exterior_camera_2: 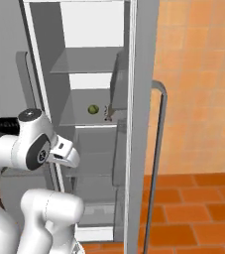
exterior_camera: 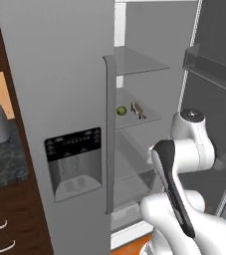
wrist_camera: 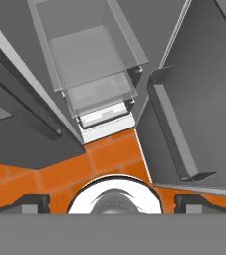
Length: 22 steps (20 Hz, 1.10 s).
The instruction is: Place one lime and one fish in each tupperware on the nearby counter, to pack two identical lunches.
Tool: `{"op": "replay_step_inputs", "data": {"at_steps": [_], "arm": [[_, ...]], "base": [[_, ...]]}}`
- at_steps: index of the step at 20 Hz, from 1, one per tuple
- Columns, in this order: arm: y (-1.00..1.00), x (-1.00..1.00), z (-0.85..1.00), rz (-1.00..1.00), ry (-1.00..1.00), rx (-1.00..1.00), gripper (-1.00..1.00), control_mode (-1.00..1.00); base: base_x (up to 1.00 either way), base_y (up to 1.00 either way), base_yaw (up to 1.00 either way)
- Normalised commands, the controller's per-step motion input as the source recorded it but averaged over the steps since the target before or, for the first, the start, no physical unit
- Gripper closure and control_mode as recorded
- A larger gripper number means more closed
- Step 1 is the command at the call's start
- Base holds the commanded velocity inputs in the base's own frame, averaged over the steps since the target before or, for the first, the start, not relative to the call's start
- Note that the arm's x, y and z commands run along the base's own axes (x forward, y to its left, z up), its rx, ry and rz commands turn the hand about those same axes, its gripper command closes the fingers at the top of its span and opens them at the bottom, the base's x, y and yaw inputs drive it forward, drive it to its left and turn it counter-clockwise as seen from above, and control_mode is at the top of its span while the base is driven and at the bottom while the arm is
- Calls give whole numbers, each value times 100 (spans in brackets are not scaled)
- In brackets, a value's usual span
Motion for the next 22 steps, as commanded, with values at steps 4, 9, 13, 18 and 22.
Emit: {"op": "replay_step_inputs", "data": {"at_steps": [4, 9, 13, 18, 22], "arm": [[0, 0, 0, 0, 0, 0, -100, 100], [0, 0, 0, 0, 0, 0, -100, 100], [0, 0, 0, 0, 0, 0, -100, 100], [0, 0, 0, 0, 0, 0, -100, 100], [0, 0, 0, 0, 0, 0, -100, 100]], "base": [[39, -31, 13], [32, 0, 1], [43, 0, 3], [38, 0, 10], [25, -11, 17]]}}
